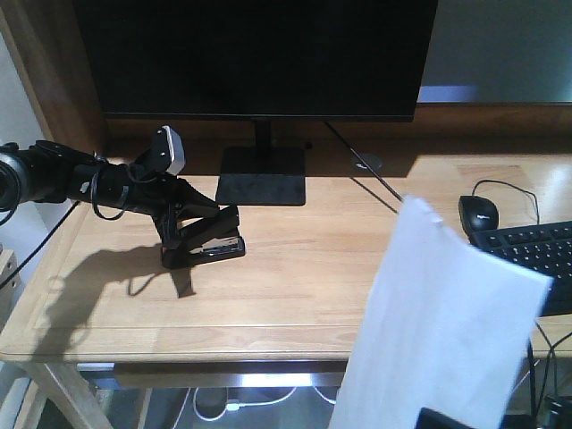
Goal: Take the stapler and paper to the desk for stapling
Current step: 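Bring the right gripper with the white paper over the desk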
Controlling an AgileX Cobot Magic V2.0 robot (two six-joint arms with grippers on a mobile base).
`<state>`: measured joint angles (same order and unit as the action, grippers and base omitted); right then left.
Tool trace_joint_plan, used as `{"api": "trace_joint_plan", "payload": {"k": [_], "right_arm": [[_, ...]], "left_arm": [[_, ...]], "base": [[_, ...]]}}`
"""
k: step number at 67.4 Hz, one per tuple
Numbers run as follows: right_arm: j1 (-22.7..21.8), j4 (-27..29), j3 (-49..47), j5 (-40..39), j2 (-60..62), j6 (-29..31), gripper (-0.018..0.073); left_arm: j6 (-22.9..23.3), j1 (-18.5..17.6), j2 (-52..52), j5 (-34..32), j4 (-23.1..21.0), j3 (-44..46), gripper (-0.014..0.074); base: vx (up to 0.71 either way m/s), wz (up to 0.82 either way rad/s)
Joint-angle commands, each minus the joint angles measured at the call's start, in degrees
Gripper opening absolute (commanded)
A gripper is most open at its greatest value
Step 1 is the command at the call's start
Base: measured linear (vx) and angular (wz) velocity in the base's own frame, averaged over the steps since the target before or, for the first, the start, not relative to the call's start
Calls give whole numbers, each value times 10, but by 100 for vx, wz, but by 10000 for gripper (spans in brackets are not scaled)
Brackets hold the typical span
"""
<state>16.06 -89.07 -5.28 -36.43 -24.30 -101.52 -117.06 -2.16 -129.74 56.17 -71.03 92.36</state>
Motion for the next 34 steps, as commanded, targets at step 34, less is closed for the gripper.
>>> {"api": "trace_joint_plan", "payload": {"k": [34], "right_arm": [[-1,26,-168,-74,-322,121,-2]], "left_arm": [[6,-2,39,16,-35,16,-8]], "base": [[0,0]]}}
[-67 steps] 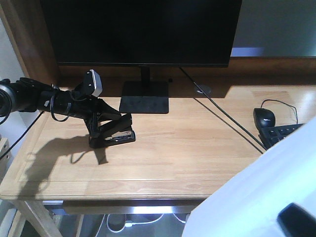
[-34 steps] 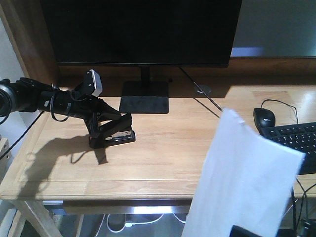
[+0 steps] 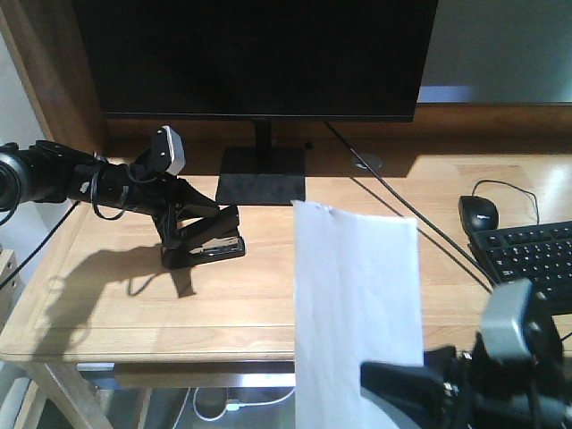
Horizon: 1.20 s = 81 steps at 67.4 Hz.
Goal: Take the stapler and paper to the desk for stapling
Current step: 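Bring the right gripper with the white paper over the desk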
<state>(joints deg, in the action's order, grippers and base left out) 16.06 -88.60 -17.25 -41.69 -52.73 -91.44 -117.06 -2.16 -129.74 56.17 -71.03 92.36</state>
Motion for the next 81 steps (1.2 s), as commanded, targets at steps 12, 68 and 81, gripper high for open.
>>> {"api": "trace_joint_plan", "payload": {"k": [12,68,81], "right_arm": [[-1,24,-114,-47,-125,49,-2],[-1,408,-201,63,-466,346,-2],[-1,420,-217,46,-494,393,-2]], "left_arm": [[6,-2,39,16,-35,16,-8],[6,-2,39,16,-35,16,-8],[6,-2,39,16,-35,16,-8]], "base": [[0,0],[0,0],[0,0]]}}
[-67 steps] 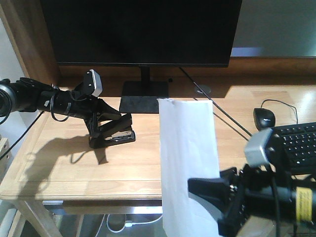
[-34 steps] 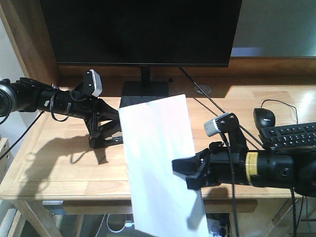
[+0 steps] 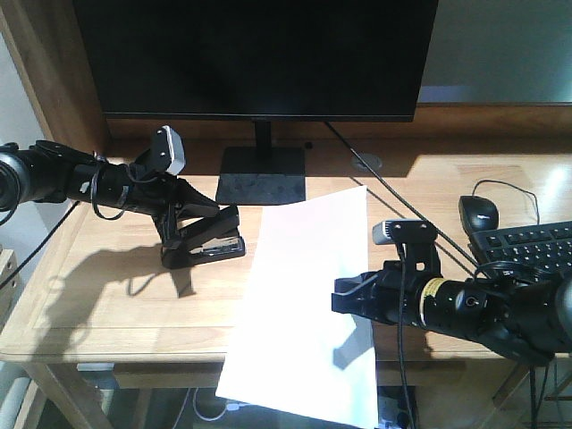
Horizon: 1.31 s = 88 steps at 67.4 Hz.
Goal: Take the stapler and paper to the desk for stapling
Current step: 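Lower the paper flat onto the desk in front of the stapler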
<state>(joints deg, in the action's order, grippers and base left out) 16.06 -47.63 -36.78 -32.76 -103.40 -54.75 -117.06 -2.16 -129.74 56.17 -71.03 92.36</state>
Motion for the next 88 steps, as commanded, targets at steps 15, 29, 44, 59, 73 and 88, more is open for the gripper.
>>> {"api": "trace_joint_plan", "payload": {"k": [15,29,44,59,73,88], "right_arm": [[-1,3,-53,-45,-12,28,-2],[-1,-2,-77,-52,-39,28,-2],[0,-40,-110,-76,-58,24,-2],[0,-41,-110,-137,-56,23,-2],[0,-41,-110,-173,-56,22,-2],[0,-41,-110,-176,-56,22,-2]], "left_arm": [[6,-2,39,16,-35,16,-8],[6,-2,39,16,-35,16,-8],[6,-2,39,16,-35,16,-8],[6,-2,39,16,-35,16,-8],[6,-2,39,16,-35,16,-8],[6,-2,39,16,-35,16,-8]], "base": [[0,0],[0,0],[0,0],[0,0],[0,0],[0,0]]}}
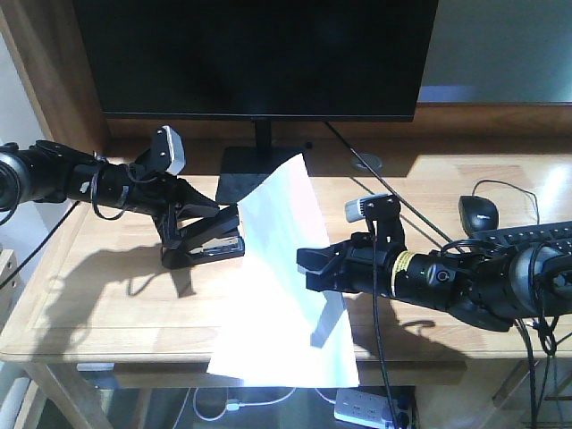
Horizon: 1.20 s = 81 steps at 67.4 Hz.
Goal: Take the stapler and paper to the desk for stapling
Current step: 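Lower the paper flat onto the desk in front of the stapler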
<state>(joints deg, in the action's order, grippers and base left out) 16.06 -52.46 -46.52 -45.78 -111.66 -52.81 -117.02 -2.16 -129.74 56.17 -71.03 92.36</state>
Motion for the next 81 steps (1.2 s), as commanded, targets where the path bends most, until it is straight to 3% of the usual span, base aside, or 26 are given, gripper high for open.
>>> {"api": "trace_joint_plan", "payload": {"k": [1,19,32,44,54,67,81], "right_arm": [[0,7,-12,-47,26,2,-2],[0,-20,-11,-77,38,-13,-2],[0,0,-12,-31,27,0,-2],[0,27,-25,-43,0,13,-2],[0,30,-54,-37,-21,4,-2],[1,84,-89,-21,-47,-4,-2],[17,79,-139,-13,-80,-42,-2]], "left_arm": [[6,-2,39,16,-35,16,-8],[6,-2,39,16,-35,16,-8],[6,-2,39,16,-35,16,-8],[6,-2,39,16,-35,16,-8],[6,-2,39,16,-35,16,-8],[6,-2,39,16,-35,16,-6],[6,-2,39,16,-35,16,-6]], "base": [[0,0],[0,0],[0,0],[0,0],[0,0],[0,0],[0,0]]}}
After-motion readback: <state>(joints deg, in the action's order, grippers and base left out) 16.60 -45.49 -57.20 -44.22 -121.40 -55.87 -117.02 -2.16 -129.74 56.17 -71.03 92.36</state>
